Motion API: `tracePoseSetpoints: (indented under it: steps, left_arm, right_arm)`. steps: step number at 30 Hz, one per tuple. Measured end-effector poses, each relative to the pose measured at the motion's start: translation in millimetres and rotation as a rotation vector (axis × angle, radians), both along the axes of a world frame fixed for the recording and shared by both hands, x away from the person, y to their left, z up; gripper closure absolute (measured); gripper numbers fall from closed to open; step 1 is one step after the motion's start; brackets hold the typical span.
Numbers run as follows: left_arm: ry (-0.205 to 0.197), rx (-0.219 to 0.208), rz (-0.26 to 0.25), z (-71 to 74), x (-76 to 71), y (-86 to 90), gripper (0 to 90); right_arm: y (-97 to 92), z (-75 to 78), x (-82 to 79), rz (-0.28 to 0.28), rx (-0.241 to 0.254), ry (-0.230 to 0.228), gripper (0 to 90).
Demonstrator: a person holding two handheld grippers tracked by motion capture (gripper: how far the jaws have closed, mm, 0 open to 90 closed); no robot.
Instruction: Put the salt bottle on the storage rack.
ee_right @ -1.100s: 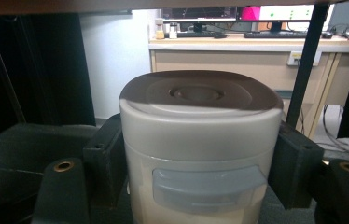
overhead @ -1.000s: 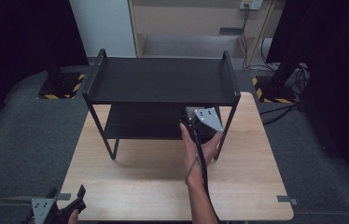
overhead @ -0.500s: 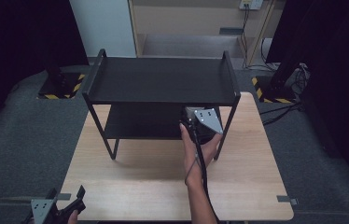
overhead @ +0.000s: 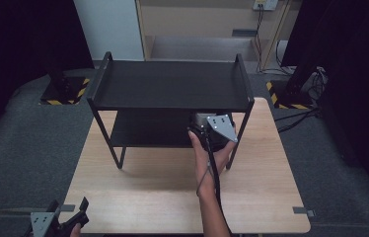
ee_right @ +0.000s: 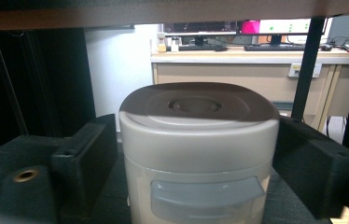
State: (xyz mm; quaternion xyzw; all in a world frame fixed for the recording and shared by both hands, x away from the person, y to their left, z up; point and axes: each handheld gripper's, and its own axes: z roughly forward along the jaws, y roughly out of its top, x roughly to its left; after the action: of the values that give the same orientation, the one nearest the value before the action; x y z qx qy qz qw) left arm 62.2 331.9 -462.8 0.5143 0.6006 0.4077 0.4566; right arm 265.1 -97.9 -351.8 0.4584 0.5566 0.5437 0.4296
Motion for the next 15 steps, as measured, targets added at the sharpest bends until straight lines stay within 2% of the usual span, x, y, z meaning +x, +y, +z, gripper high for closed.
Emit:
tracePoseSetpoints:
  steps: [10, 15]
  left_arm:
    - [-0.003, 0.006, -0.004, 1.2, -1.1, -0.9, 4.5]
    - [-0.002, 0.007, -0.005, 1.4, -1.7, -1.1, 4.5]
  right_arm:
    - [3.4, 0.6, -7.0, -0.017, -0.019, -0.008, 9.2]
    - [6.3, 1.3, -13.9, -0.022, -0.033, -0.028, 6.2]
